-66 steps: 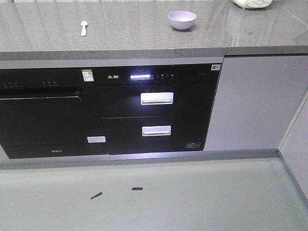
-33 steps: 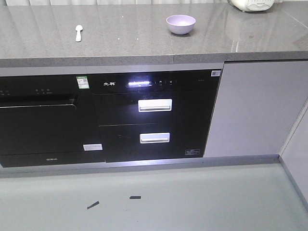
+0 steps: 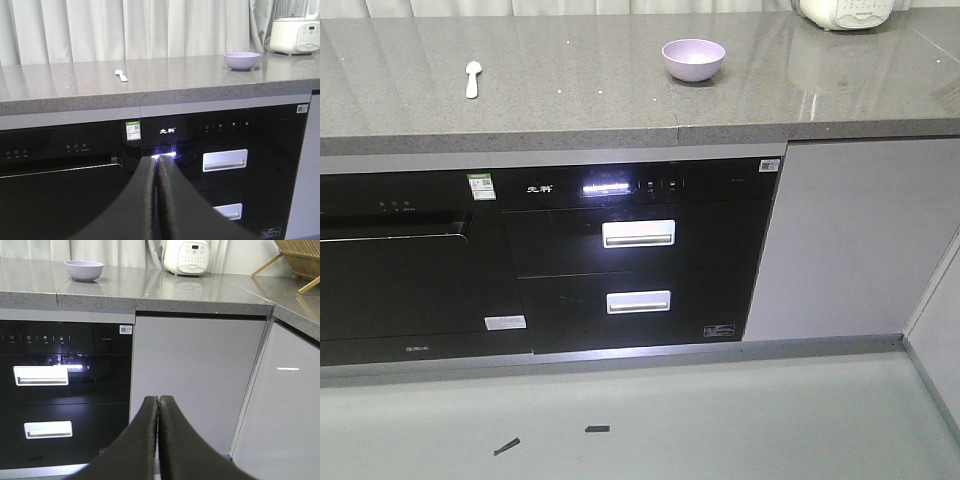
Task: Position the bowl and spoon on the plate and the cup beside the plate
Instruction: 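Continue driving forward until the counter edge is close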
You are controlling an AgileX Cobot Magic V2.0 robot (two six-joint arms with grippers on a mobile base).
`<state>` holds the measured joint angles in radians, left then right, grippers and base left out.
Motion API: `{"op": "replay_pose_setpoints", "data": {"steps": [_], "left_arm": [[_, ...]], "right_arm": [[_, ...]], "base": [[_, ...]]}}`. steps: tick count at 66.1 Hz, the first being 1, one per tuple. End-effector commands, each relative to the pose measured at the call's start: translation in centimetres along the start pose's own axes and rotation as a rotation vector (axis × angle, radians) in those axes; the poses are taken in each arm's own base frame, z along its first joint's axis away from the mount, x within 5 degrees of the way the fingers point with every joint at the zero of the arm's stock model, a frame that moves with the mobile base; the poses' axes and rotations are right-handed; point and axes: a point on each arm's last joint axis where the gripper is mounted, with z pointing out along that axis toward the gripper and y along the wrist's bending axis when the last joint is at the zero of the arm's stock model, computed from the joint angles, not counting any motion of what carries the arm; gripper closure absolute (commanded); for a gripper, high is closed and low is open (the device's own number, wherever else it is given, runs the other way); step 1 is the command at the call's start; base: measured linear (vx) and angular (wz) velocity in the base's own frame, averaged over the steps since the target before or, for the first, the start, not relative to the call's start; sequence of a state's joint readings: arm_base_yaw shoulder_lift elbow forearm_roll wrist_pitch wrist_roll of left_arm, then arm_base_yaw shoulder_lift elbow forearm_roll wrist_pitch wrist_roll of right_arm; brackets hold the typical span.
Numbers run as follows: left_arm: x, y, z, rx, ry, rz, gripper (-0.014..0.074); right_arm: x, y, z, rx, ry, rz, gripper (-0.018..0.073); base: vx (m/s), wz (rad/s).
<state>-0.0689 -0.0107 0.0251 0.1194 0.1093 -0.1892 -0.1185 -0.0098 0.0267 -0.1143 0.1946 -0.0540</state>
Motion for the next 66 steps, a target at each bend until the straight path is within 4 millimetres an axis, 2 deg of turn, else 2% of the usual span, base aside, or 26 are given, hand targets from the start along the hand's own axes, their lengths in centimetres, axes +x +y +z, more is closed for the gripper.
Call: {"op": "replay_pose_setpoints", "data": {"steps": [1,66], "left_arm": [[0.28,-0.06,0.00,0.012,-0.057,-0.009,0.0602],[0.28,-0.06,0.00,0.012,-0.057,-0.009,0.0602]], "right_arm": [[-0.18,0.03,0.01,0.007,-0.069,-0.010,0.0565],[-0.20,0.03,0.01,0.007,-0.072,-0.010,0.0565]], "base": [[0.11,-0.02],[0.10,0.05]]}}
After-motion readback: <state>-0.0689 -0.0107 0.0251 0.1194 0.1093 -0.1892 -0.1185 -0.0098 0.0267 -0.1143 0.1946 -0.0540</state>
